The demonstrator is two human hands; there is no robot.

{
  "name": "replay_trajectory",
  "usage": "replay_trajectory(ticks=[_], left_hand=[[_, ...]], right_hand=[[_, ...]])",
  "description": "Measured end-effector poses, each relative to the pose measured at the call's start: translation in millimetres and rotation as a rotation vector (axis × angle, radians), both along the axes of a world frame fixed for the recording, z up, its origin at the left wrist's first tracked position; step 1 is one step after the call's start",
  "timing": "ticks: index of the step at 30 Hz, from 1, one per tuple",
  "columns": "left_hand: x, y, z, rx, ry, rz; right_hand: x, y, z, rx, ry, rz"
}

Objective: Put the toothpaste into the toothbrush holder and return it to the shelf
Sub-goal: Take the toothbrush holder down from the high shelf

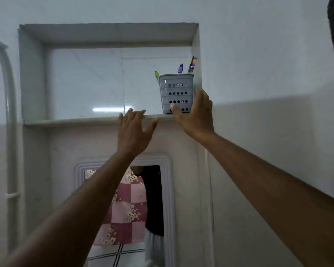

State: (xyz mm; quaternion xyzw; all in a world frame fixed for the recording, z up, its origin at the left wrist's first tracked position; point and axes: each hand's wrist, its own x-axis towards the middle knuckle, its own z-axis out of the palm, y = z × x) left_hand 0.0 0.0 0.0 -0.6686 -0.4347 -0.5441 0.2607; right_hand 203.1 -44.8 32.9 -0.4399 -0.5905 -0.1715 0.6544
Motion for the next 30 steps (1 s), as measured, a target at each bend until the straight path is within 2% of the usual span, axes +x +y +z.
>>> replay_trajectory(ticks=[3, 9, 12, 17, 22, 25, 30], left_hand=[[2.7, 9.5, 0.6, 0.097, -0.050, -0.003], [5.2, 12.3, 2.8, 0.146, -0.092, 0.012], [5.1, 5.9, 4.9, 0.120, -0.107, -0.009], [0.4, -10.3, 10.4, -0.041, -0.081, -0.032], [-3.9, -46.2, 9.2, -0.143, -0.226, -0.242], [-9.7, -68.4, -0.5, -0.156, -0.263, -0.324], [-29.2, -107.3, -32.9, -0.173, -0.217, -0.347]], right_hand=[[-0.1, 21.9, 10.4, -0.003, -0.009, 0.010], [-8.5, 43.3, 19.5, -0.079, 0.023, 0.041], [-6.6, 43.0, 21.2, -0.052, 0.057, 0.026], [-2.2, 17.1, 19.6, 0.005, 0.123, 0.074], [-0.2, -17.3, 4.1, 0.101, 0.147, 0.144], [-1.0, -44.2, -10.5, 0.135, 0.158, 0.205], [-14.1, -90.9, -58.8, 0.103, 0.183, 0.197]])
